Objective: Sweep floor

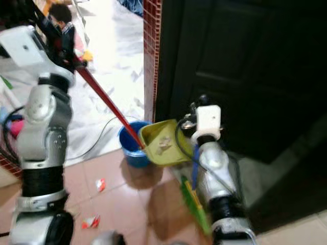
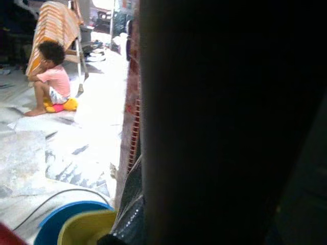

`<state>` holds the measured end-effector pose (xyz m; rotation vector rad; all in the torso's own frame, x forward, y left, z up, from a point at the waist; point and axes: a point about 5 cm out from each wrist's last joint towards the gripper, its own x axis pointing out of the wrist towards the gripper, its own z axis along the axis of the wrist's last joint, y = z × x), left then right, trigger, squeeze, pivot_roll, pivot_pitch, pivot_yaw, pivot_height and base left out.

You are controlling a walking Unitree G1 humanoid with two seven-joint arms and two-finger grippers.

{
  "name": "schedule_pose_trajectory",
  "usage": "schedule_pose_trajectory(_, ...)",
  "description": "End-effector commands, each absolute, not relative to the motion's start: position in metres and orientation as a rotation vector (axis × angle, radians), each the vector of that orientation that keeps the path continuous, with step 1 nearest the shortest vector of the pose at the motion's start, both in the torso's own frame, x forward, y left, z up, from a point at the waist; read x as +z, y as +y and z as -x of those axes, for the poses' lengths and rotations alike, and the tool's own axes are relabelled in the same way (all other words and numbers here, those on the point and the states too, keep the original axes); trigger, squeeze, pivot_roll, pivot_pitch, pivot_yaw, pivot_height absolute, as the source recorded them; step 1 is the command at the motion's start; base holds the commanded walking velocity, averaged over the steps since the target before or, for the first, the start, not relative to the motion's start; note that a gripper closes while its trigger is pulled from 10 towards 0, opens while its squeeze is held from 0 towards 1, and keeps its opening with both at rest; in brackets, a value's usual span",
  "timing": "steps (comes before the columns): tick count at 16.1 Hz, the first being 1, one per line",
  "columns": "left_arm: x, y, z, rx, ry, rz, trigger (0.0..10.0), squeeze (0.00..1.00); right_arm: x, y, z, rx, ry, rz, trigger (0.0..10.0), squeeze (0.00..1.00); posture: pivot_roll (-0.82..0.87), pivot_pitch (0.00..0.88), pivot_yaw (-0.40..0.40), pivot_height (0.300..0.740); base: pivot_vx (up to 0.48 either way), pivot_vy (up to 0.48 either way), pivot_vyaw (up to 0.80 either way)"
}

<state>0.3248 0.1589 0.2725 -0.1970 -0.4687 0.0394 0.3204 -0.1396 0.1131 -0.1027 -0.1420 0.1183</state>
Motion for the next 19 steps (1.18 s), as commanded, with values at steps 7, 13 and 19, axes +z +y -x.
schedule_pose_trajectory(7, 0.287, 0.175, -0.323, 0.134, -0.564, 0.074, 10.0, 0.00, 0.118, -0.138, -0.320, 0.137, -0.172, 0.097, 10.0, 0.00, 0.02, 0.000, -0.026, 0.740, 0.474, 0.000, 0.00)
schedule_pose_trajectory(13, 0.279, 0.173, -0.327, 0.148, -0.596, -0.099, 10.0, 0.00, 0.117, -0.137, -0.319, 0.152, -0.171, 0.109, 10.0, 0.00, 0.02, 0.000, -0.027, 0.740, 0.471, 0.000, 0.00)
schedule_pose_trajectory(19, 0.263, 0.142, -0.327, 0.020, -0.607, -0.193, 10.0, 0.00, 0.116, -0.134, -0.319, 0.154, -0.172, 0.104, 10.0, 0.00, 0.02, 0.000, -0.019, 0.740, 0.044, 0.000, 0.00)
